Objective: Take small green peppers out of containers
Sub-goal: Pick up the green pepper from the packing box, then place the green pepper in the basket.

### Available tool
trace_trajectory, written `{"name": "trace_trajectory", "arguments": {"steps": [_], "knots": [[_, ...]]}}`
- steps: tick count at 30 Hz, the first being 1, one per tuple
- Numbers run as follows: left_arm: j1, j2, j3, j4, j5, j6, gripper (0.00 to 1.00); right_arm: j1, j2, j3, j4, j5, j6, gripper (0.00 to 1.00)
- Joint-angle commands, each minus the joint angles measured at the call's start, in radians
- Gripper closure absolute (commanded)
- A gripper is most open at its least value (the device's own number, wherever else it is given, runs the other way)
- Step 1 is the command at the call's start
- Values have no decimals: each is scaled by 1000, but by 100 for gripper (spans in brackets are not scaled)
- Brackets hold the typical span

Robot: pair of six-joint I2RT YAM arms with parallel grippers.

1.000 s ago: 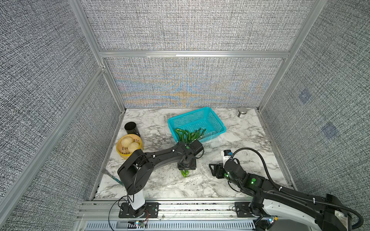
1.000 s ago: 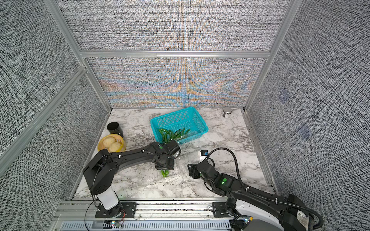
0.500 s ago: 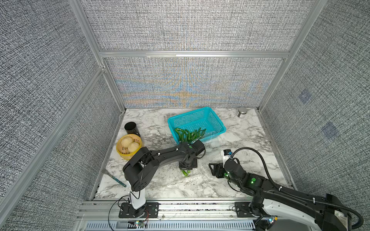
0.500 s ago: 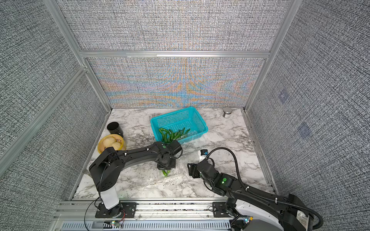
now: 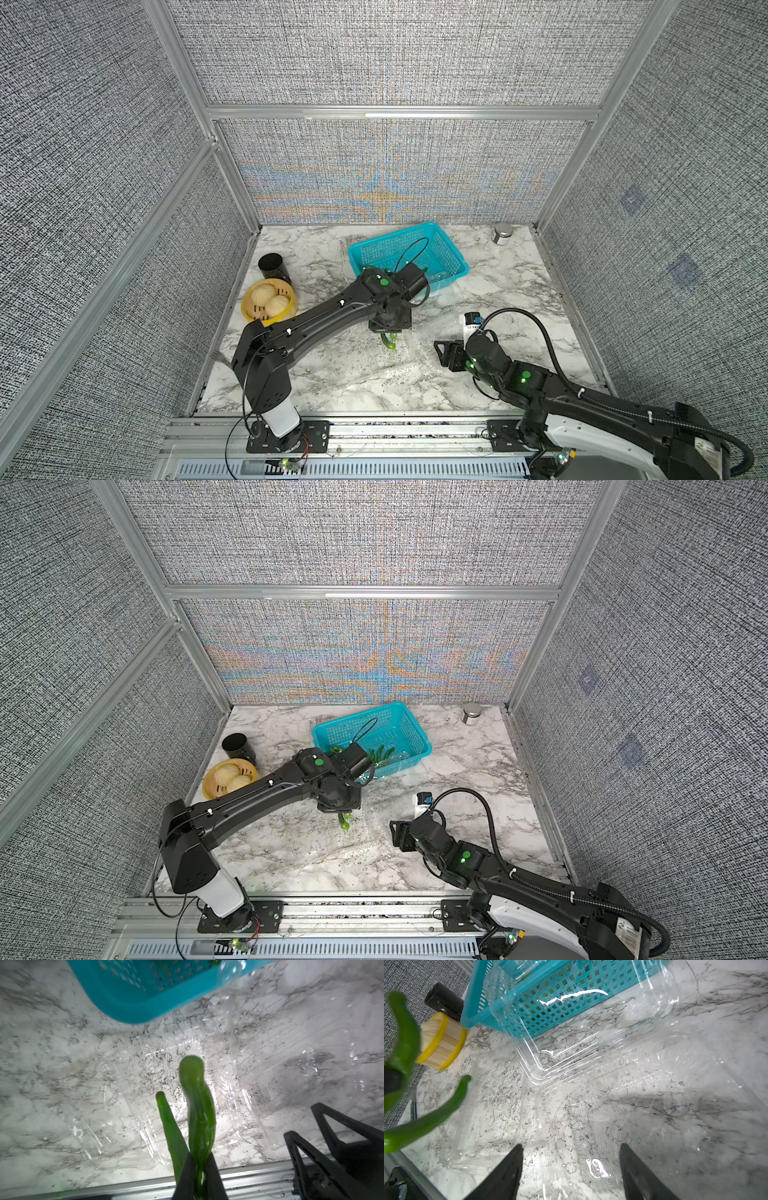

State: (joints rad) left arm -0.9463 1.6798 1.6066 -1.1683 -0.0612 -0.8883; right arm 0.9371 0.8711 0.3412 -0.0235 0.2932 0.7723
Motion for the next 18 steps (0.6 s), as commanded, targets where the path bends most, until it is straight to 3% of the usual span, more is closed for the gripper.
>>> {"name": "trace_trajectory", "arguments": {"steps": [1, 6, 11, 18], "knots": [[13, 11, 130, -139, -79, 66, 100, 0, -4, 0, 23, 16, 1, 27], [70, 67, 326, -96, -190, 203, 100, 0, -13, 2, 16, 21, -3, 27], [206, 205, 494, 18, -116, 325, 100, -2, -31, 10, -6, 23, -8, 27], [258, 441, 621, 166, -86, 430, 100, -6, -58, 35, -53, 18, -22, 27]]}}
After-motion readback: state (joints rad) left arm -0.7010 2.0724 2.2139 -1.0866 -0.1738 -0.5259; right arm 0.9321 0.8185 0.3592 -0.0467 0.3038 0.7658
